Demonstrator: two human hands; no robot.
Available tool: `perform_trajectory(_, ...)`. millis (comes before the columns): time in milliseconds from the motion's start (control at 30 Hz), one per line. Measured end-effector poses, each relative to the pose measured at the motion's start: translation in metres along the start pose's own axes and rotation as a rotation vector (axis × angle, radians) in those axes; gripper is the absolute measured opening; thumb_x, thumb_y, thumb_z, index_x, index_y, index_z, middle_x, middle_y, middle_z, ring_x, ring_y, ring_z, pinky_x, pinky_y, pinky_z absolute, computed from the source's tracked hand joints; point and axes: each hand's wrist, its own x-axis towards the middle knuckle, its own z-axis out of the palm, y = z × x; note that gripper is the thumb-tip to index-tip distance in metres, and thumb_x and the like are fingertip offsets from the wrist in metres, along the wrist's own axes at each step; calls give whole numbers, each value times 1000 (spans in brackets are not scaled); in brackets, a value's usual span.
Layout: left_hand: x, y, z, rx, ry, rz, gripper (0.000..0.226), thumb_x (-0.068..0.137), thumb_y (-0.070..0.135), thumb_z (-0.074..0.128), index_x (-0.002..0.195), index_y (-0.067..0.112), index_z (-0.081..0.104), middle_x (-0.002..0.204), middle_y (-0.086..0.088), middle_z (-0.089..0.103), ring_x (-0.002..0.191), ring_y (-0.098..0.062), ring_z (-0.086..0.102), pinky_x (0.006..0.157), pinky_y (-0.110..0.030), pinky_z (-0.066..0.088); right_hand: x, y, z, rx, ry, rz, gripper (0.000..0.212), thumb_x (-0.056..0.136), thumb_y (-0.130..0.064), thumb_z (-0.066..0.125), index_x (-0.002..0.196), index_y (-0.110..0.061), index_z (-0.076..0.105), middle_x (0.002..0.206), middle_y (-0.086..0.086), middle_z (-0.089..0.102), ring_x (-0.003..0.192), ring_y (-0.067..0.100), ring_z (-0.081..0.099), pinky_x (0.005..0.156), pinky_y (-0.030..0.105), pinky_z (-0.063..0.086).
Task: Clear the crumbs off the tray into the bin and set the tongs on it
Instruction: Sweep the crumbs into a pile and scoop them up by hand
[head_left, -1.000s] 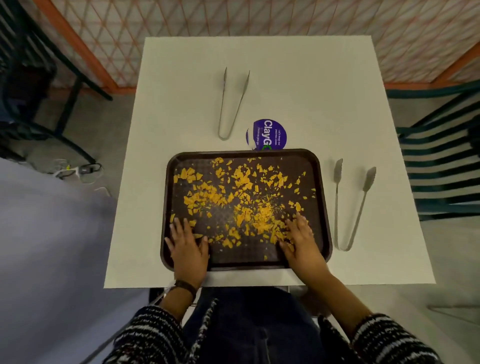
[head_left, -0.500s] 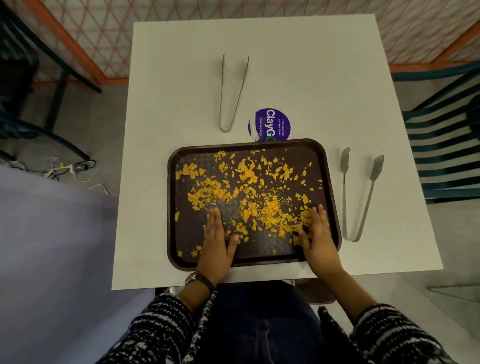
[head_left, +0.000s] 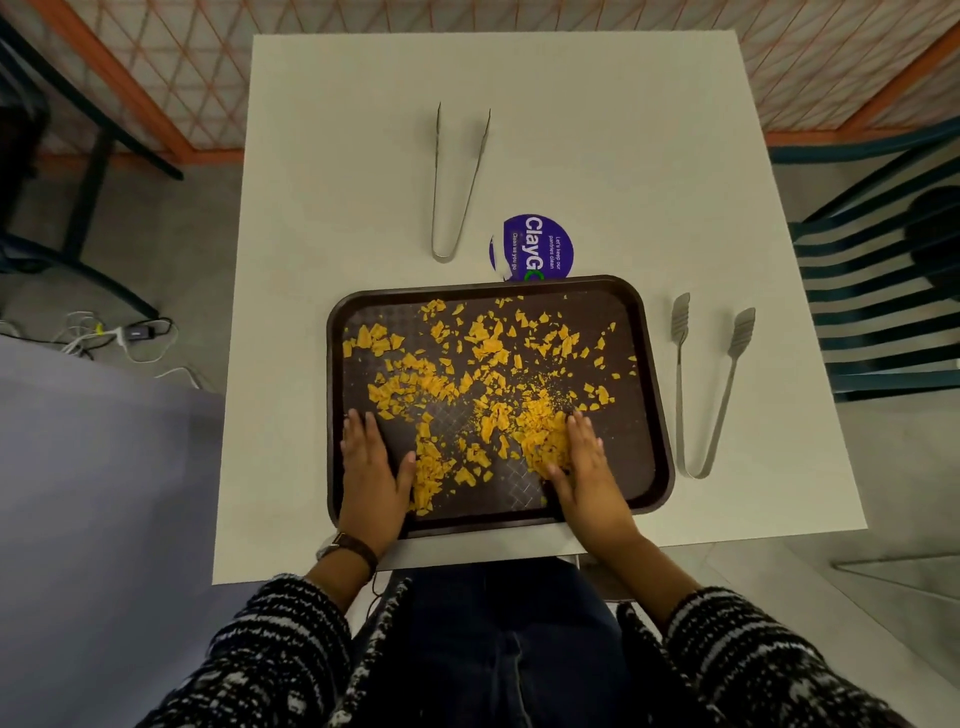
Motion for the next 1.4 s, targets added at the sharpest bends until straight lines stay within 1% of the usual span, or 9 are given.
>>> perform_trajectory(100,-2,11,5,-24,-24,-1,74,94,39,39,146,9,-5,156,-11,-14,139,-16,-19,118,-39,-4,4,15,-17,3,104,79,66,97,-34,39,150,-16,4,159,0,2,145,15,-4,116,31,1)
perform_trajectory(333,-16,31,3,-147,-230,259,68,97,37,35,145,22,-12,148,11,-21,135,-8,-20,113,-29,-6,31,26,-36,-41,178,159,66,98,-36,37,150,-10,6,159,6,7,147,20,2,120,40,7)
perform_trajectory(500,-1,10,-10,-152,-41,51,71,95,38,38,147,15,-4,157,-3,-13,142,-15,-15,115,-35,1,39,-3,-9,-65,116,115,67,98,-38,34,150,-10,2,159,6,-2,144,16,-11,119,37,-5)
perform_trajectory(667,13,1,-8,166,40,-36,80,93,49,32,145,0,-2,155,-23,-6,145,-32,-6,118,-40,-4,24,-29,0,26,-90,-20,64,98,-40,34,150,-26,-1,158,-10,-4,139,16,-8,114,39,8)
perform_trajectory(800,13,16,0,85,30,-105,81,93,51,31,145,1,-4,154,-25,-8,144,-34,-11,116,-40,-10,14,-13,-16,-10,12,-34,62,99,-36,34,150,-18,5,156,-10,-4,138,7,-8,119,38,7)
perform_trajectory(933,2,31,7,-121,-73,-16,77,93,46,34,146,11,-11,155,-12,-19,142,-28,-18,116,-42,-7,-2,16,-30,-71,13,120,67,97,-40,36,150,-19,1,159,-5,-4,145,20,-1,118,40,11)
perform_trajectory(1067,-14,49,3,-280,-296,194,66,97,37,31,146,26,-12,151,11,-19,140,-19,-14,112,-47,5,-15,32,-22,-201,-23,180,68,97,-39,37,150,-10,4,160,3,-5,147,21,-2,118,35,2)
perform_trajectory(1167,-14,49,-13,-327,-254,234,64,98,32,32,146,28,-10,149,16,-15,137,-11,-11,111,-39,5,-16,30,-9,-227,-4,168,70,97,-38,38,149,-6,3,159,9,-7,145,19,-11,117,33,-5)
perform_trajectory(1400,15,-28,-66,88,-146,209,71,95,26,44,147,12,-3,157,-9,-7,144,-18,-11,117,-37,-6,-3,-8,6,-146,-63,-129,72,93,-52,24,147,-17,-7,154,-7,-15,142,7,-19,117,30,-10)
